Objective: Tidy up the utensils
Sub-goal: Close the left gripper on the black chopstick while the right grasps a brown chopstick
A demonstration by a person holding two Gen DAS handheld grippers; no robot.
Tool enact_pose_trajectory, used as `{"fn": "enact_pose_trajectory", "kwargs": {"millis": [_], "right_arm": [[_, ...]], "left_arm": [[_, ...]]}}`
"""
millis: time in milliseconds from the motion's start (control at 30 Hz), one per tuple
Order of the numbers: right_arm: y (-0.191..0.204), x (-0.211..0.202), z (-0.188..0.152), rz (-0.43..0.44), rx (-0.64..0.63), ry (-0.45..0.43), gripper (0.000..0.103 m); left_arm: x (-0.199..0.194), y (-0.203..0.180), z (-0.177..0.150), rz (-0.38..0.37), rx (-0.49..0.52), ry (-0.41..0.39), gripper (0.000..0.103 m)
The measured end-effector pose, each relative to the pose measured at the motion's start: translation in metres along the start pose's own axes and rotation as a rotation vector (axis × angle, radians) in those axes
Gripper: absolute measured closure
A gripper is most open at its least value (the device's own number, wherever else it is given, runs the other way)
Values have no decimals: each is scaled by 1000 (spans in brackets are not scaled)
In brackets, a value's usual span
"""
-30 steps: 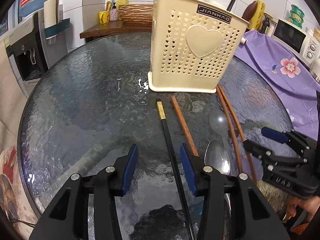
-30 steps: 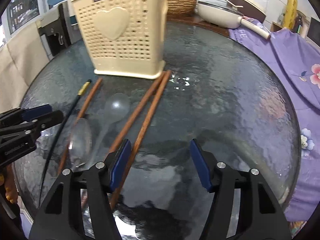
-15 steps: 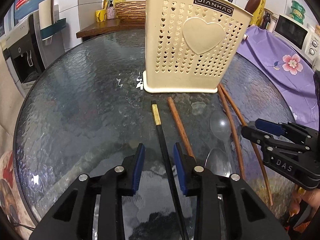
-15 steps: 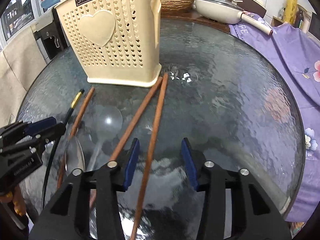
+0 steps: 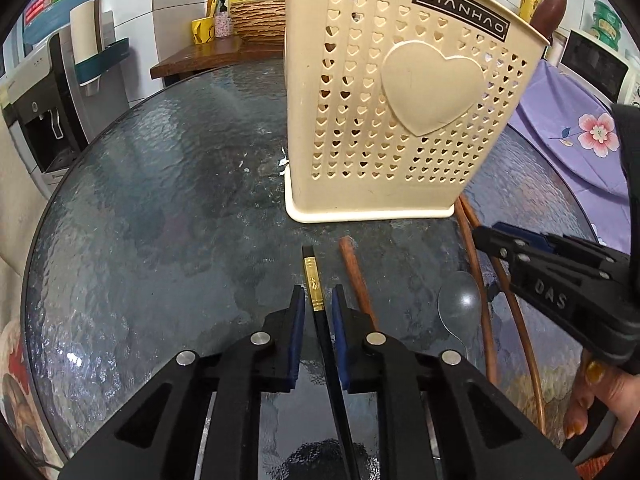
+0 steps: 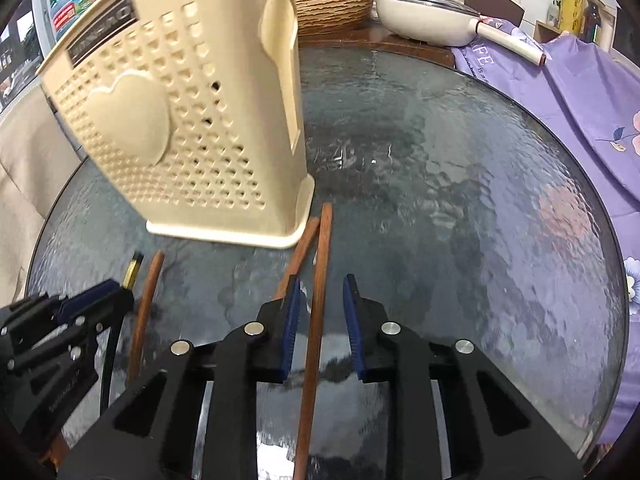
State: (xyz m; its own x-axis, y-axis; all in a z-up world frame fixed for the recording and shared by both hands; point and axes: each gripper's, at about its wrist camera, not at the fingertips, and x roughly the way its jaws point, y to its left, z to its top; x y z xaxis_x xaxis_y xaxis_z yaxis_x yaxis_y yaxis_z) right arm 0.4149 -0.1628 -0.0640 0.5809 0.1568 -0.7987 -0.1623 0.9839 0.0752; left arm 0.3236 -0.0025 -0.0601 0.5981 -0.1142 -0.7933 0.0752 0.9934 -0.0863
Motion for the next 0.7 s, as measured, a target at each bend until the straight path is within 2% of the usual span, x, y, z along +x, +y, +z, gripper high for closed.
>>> {"fn": "enact_pose_trajectory", "kwargs": {"millis": [133,267,533,700], "right_arm": [[1,5,5,-16,-13,-10,84],[5,7,4,-33,-47,-18,94],[4,1,-5,-6,-26,-26,96],[2,-11,-12,15,-11,-58,96]], "left_arm": [[2,-2,2,2,3,2,93],[3,0,4,-5,-9,4,95],[5,-2,5,2,-16,-2,96],[5,4,5,-19,-51,-4,96]]}}
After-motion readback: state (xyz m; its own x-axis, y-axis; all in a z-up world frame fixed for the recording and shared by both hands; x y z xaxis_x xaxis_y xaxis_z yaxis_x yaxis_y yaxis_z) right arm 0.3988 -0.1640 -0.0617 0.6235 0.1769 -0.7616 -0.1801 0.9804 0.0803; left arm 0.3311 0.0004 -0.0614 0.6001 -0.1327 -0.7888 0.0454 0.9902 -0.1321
